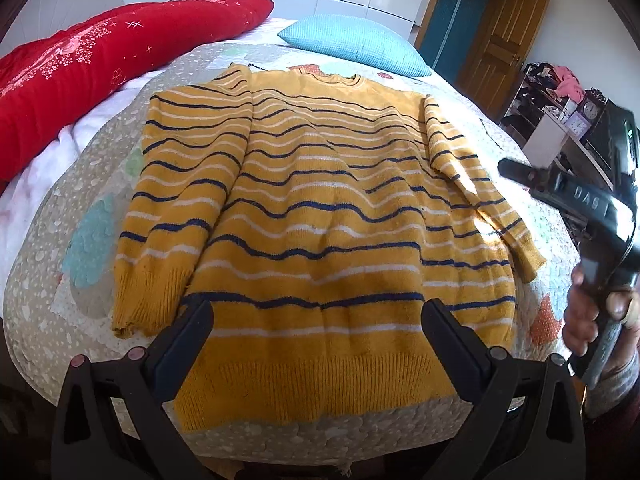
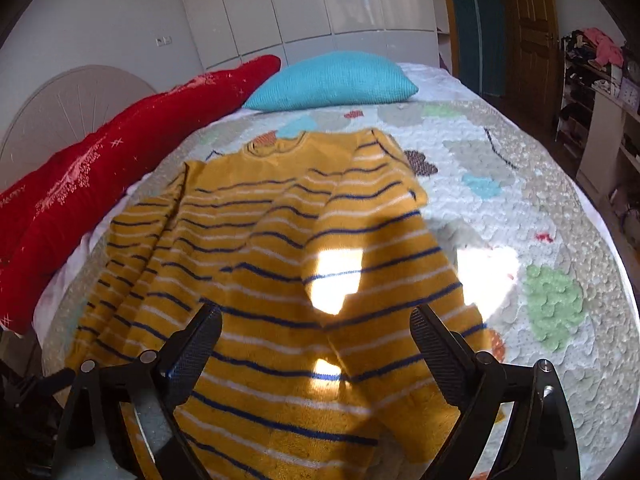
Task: Fold small clothes
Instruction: 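Move the right tool to the sweater's sleeve cuff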
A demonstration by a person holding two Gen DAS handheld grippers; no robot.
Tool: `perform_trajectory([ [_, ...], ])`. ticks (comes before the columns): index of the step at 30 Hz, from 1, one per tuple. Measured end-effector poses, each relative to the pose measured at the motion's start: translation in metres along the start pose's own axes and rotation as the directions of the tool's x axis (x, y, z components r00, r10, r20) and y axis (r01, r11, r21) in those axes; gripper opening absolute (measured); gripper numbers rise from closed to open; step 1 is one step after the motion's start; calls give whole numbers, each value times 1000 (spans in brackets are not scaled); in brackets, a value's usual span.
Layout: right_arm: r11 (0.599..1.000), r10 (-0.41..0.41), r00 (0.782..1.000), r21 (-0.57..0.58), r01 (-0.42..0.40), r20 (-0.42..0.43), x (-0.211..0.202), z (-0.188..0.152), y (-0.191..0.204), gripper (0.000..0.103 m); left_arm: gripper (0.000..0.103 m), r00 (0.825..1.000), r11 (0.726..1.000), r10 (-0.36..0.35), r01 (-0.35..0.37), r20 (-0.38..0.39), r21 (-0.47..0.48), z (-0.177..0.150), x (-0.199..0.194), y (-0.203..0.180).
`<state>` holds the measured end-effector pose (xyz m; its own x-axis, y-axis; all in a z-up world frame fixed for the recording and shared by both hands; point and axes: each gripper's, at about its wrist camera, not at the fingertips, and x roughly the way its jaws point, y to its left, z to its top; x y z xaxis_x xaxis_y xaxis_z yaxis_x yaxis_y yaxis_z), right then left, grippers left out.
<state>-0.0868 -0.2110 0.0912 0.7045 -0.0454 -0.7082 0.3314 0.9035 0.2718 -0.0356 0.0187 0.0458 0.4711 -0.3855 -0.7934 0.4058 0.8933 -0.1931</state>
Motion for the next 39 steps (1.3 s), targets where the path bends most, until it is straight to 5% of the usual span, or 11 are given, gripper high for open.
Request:
perform_trajectory([
  [5,995,-100,995,13,99,28,9,38,-29,96,103,1000,1000,0,0,-6,-4,0,3,1],
  [13,967,-150,983,190,168,-106,86,82,-108,90,103,1000,999,14,-14,-1,-36,6,4,17],
  [16,960,-181,972,187,207,-149,118,94,-114,90,103,1000,999,22,-22,-7,-49,6,5,21],
  [22,974,-84,970,189,129,-228,183,118,-101,90,103,999,998,33,-34,-14,-53,7,7,25],
  [25,970,-120,958,174,169,-260,212,125,-90,96,103,999,998,32,-33,-20,-47,7,9,22],
  [26,970,-118,961,179,166,-250,215,127,-86,93,103,999,998,32,-33,-23,-45,6,9,22],
  [28,972,-33,967,216,90,-252,217,132,-78,34,103,999,999,34,-35,-28,-40,7,11,22],
  [29,969,5,969,239,56,-249,215,135,-76,24,103,999,999,35,-36,-27,-41,8,12,23],
  [31,964,40,974,265,21,-224,206,142,-77,18,103,999,998,28,-30,-28,-50,10,13,26],
  [35,943,-61,983,312,114,-176,187,154,-99,14,103,999,998,25,-26,-29,-50,12,15,28],
  [39,903,-235,950,317,291,-204,189,160,-121,11,103,999,998,26,-28,-27,-48,12,14,29],
])
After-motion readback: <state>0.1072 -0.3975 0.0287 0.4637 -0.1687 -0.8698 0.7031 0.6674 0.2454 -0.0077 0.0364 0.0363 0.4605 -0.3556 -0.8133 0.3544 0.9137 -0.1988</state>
